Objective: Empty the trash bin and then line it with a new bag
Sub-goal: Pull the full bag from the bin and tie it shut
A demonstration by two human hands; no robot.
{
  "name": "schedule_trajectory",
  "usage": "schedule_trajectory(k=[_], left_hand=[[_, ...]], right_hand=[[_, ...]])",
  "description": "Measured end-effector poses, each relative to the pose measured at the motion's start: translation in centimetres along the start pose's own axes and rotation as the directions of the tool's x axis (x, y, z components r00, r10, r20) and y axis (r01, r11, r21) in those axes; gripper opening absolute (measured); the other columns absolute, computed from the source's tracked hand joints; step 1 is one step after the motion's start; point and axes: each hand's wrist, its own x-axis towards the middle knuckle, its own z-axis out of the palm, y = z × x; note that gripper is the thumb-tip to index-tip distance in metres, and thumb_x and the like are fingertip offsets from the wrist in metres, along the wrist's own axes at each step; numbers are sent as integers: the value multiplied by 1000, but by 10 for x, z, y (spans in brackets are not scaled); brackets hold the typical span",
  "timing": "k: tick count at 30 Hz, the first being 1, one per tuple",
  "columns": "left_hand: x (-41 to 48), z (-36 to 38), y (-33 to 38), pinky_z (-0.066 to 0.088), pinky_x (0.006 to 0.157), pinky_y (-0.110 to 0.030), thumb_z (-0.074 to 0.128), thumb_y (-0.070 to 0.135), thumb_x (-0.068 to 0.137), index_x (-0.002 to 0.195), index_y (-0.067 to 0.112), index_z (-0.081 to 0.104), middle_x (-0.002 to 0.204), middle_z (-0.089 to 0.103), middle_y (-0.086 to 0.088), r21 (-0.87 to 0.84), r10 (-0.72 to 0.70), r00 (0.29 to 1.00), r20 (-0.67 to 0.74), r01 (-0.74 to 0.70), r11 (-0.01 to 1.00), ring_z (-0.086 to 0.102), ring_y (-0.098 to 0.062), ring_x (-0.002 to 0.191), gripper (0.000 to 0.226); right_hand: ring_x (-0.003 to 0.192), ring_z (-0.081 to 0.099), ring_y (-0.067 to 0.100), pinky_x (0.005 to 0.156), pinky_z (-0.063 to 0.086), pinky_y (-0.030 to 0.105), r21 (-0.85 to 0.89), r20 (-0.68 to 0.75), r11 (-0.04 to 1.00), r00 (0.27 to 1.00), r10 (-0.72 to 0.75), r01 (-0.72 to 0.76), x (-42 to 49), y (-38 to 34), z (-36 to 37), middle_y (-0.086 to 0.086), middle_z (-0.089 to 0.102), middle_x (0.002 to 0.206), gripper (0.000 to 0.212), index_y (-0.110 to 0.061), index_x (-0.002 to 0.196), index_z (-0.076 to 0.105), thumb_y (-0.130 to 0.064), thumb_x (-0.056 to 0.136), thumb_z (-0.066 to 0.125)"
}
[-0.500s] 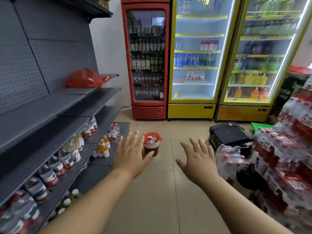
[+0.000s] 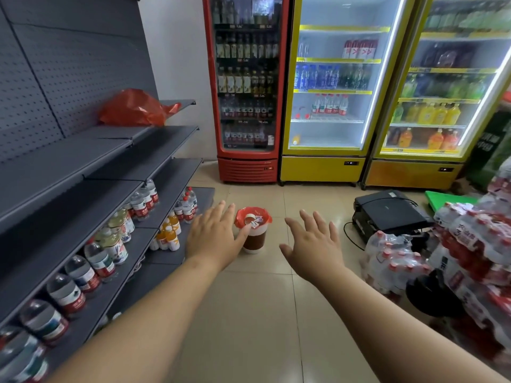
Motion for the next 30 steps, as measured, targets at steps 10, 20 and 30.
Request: schedule_trajectory(k=[10, 20, 30], left_hand=[[159, 39, -69, 9, 117, -37, 22, 57, 92, 147, 20, 14, 157, 15, -3, -9, 51, 998, 39, -51, 999, 11, -21, 145, 67], [274, 84, -96, 2, 117, -36, 22, 57, 92, 147, 19, 13, 158, 13, -4, -5, 85, 991, 100, -85, 996, 6, -21, 145, 67], [397, 139, -97, 3, 117, -36, 22, 56, 92, 148, 21, 9, 159, 6, -2, -2, 122, 987, 102, -122, 993, 5, -19, 146, 67]], right_hand=[[148, -5, 25, 119, -3, 47, 0, 19, 998, 998, 56, -56, 172, -41, 30, 1, 5, 161, 60, -32, 147, 15, -44, 94, 42], [148, -3, 26, 120, 0, 47, 13, 33, 988, 988, 153, -153, 294, -30, 49, 3, 6, 160, 61, -30, 147, 16, -46, 94, 41], [148, 4, 24, 121, 3, 42, 62, -9, 992, 993, 115, -114, 424, -12, 78, 3, 11, 160, 56, -29, 147, 19, -39, 96, 41]])
